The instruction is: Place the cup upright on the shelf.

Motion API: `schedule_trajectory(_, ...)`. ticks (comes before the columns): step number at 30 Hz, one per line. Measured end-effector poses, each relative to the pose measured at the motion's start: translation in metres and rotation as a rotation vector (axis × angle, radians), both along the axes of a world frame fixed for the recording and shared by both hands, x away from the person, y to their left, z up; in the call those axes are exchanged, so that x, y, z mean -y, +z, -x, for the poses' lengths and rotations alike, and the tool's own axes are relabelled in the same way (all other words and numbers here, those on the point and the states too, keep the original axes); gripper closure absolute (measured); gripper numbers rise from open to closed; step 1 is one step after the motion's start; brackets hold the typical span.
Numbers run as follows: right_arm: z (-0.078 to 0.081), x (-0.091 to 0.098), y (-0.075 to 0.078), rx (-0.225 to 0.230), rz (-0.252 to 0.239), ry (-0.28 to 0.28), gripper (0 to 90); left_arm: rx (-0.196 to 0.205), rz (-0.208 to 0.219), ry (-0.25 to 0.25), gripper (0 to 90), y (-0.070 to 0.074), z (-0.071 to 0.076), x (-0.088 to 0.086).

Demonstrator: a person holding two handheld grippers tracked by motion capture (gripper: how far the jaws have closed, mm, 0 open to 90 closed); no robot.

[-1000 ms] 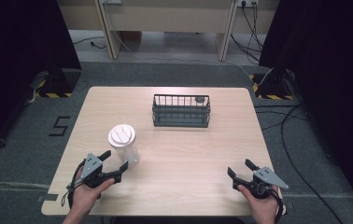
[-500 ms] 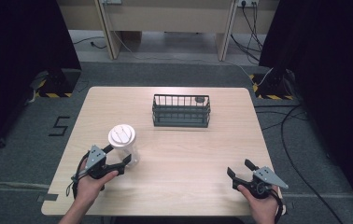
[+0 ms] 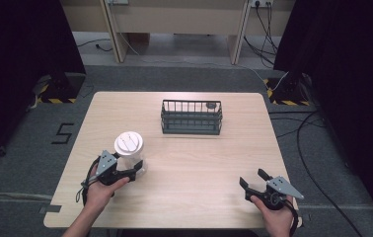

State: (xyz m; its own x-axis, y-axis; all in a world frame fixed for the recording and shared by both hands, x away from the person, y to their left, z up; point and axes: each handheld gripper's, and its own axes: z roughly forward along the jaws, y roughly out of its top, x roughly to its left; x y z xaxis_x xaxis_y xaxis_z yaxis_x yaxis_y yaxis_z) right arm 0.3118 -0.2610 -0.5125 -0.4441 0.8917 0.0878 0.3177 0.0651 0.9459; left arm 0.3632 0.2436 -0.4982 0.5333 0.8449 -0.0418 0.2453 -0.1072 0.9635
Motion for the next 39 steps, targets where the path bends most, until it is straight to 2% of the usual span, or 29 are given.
schedule_trajectory(15, 0.0, 0.0, -0.001, -0.013, 0.002, -0.002, 18.8, 0.028, 0.01, -0.011, 16.8, -0.003, -0.003, 0.0)
schedule_trajectory(24, -0.001, 0.0, -0.001, -0.014, 0.005, -0.003, 18.9, 0.016, 0.015, -0.015, 17.2, -0.001, -0.003, 0.003)
schedule_trajectory(31, -0.001, 0.0, -0.001, -0.014, 0.003, -0.006, 19.0, 0.028, 0.004, -0.034, 17.3, 0.005, -0.001, 0.009)
schedule_trajectory(39, -0.001, 0.001, -0.001, -0.015, -0.004, -0.008, 18.9, 0.016, 0.002, -0.029, 17.3, 0.009, -0.005, 0.01)
